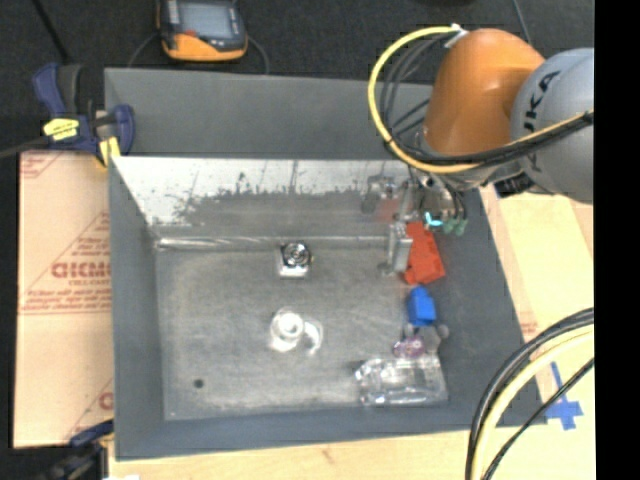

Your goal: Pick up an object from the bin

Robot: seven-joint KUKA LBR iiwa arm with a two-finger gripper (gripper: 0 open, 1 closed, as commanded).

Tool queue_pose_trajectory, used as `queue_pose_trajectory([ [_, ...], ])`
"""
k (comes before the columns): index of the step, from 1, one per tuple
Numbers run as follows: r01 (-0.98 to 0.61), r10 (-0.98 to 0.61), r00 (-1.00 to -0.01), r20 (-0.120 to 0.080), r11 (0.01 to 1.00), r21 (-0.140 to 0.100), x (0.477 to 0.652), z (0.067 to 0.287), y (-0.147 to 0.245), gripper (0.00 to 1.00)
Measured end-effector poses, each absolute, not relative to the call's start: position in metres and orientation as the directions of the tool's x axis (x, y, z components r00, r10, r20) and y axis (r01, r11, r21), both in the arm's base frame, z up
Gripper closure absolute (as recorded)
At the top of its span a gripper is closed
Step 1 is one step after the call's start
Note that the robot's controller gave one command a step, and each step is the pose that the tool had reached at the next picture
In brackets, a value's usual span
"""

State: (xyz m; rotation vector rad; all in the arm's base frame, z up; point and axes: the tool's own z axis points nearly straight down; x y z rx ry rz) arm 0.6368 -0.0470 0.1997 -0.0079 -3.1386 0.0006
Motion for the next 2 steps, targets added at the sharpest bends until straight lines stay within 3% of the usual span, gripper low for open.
queue_pose_trajectory([
  [1, -0.361, -0.361, -0.933, 0.001, 0.933, 0.001, 0.618, 0.139, -0.003, 0.0],
  [2, -0.545, -0.545, -0.839, -0.002, 0.839, -0.004, 0.606, 0.079, -0.135, 0.0],
])
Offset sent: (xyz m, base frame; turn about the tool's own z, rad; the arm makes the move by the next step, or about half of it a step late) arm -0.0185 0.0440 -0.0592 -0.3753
